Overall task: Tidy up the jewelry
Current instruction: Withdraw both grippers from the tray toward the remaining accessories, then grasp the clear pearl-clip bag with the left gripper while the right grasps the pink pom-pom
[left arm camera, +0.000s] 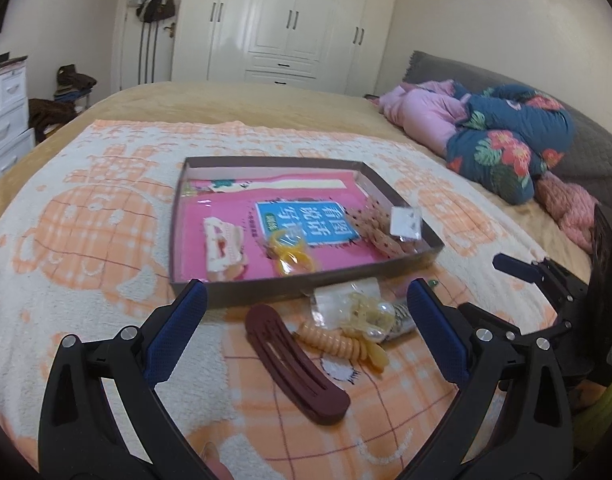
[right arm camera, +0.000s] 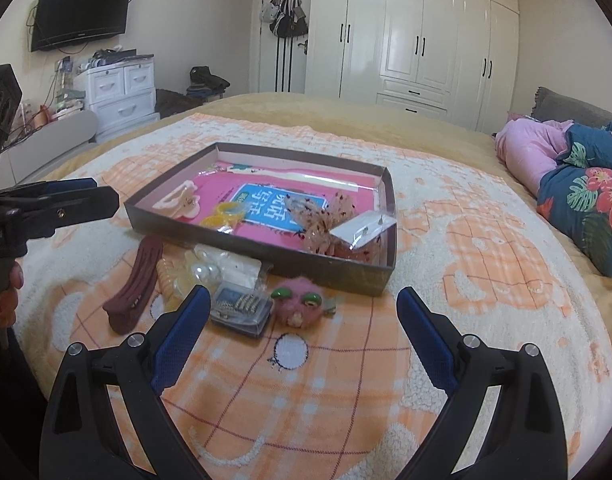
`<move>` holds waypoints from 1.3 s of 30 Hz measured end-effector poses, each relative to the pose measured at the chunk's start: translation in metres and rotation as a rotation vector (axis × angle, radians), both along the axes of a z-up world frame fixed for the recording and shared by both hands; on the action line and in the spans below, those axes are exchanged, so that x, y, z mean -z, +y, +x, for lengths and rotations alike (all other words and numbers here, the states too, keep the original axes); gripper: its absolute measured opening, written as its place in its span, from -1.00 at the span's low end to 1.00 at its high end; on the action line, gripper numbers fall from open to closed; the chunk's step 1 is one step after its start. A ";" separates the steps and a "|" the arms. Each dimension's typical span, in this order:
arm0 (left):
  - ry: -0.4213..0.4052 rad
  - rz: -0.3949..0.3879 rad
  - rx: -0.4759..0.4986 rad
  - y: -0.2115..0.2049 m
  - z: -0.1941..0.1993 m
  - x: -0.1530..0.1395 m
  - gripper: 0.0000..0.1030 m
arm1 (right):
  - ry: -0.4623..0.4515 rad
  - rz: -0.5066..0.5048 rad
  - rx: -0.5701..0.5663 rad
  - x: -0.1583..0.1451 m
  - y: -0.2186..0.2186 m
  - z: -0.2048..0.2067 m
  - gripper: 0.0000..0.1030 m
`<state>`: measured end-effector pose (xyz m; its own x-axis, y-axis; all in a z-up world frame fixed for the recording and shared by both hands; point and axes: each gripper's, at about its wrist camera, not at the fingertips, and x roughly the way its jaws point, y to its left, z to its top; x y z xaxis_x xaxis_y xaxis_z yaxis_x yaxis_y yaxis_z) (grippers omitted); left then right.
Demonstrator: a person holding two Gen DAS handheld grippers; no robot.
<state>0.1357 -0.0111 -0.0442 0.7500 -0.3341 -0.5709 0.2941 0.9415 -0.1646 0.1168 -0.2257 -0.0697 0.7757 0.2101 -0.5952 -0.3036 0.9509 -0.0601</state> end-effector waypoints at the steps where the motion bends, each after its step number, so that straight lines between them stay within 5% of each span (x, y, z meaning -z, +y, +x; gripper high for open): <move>1: 0.004 0.005 0.008 -0.003 0.000 0.002 0.78 | 0.003 0.000 0.005 0.001 -0.001 0.001 0.78; 16: 0.073 0.068 0.085 -0.031 0.010 0.029 0.77 | 0.106 0.070 0.053 0.025 -0.027 0.022 0.69; 39: 0.166 0.091 0.179 -0.054 0.040 0.054 0.21 | 0.189 0.161 0.033 0.036 -0.033 0.049 0.54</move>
